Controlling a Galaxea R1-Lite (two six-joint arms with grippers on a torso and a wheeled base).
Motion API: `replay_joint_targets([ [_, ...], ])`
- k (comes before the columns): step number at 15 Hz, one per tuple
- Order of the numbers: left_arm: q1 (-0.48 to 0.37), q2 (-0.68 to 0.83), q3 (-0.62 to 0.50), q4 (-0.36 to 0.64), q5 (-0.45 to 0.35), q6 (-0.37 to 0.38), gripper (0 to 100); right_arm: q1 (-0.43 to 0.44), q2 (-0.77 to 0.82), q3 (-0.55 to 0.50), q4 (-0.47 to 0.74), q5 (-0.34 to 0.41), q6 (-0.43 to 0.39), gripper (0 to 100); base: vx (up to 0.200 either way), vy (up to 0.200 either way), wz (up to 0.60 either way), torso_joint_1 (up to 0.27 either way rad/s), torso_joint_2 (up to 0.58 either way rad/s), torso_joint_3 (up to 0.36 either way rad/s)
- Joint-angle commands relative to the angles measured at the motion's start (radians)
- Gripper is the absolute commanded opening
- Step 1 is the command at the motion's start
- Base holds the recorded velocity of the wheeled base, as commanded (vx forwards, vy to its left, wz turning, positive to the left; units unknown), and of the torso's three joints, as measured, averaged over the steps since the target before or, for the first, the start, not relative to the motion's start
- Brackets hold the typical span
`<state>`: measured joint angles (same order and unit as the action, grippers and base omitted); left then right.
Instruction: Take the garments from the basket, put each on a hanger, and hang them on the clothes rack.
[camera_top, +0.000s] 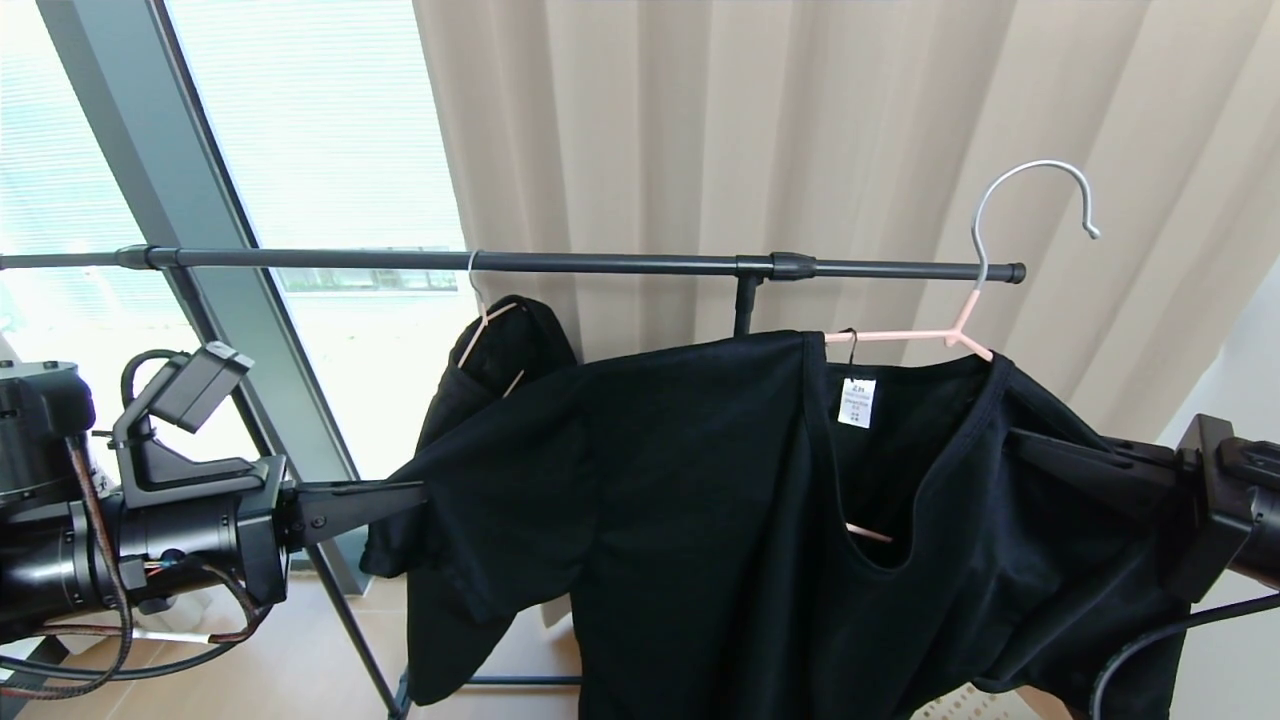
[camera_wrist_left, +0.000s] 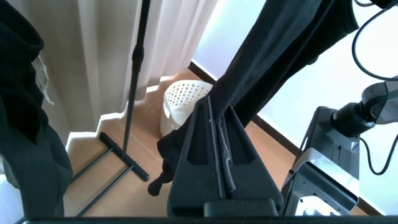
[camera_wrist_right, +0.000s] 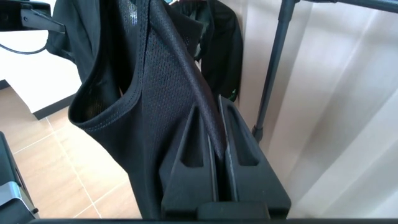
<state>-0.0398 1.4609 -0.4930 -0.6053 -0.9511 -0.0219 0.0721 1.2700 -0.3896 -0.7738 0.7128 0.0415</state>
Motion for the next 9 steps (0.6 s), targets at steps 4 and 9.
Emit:
replay_joint_targets([
  [4, 0.0, 0.003, 0.007, -0.002, 0.0, 0.004, 0, -0.003, 0.0, 0.0, -0.001, 0.007, 0.001, 0, 0.0, 0.0, 0.0, 0.0, 0.0, 0.0],
  [9, 0.001, 0.001, 0.024, -0.027, -0.002, 0.025, 100, -0.005, 0.002, -0.002, -0.001, 0.007, 0.009, 0, 0.0, 0.0, 0.0, 0.0, 0.0, 0.0],
])
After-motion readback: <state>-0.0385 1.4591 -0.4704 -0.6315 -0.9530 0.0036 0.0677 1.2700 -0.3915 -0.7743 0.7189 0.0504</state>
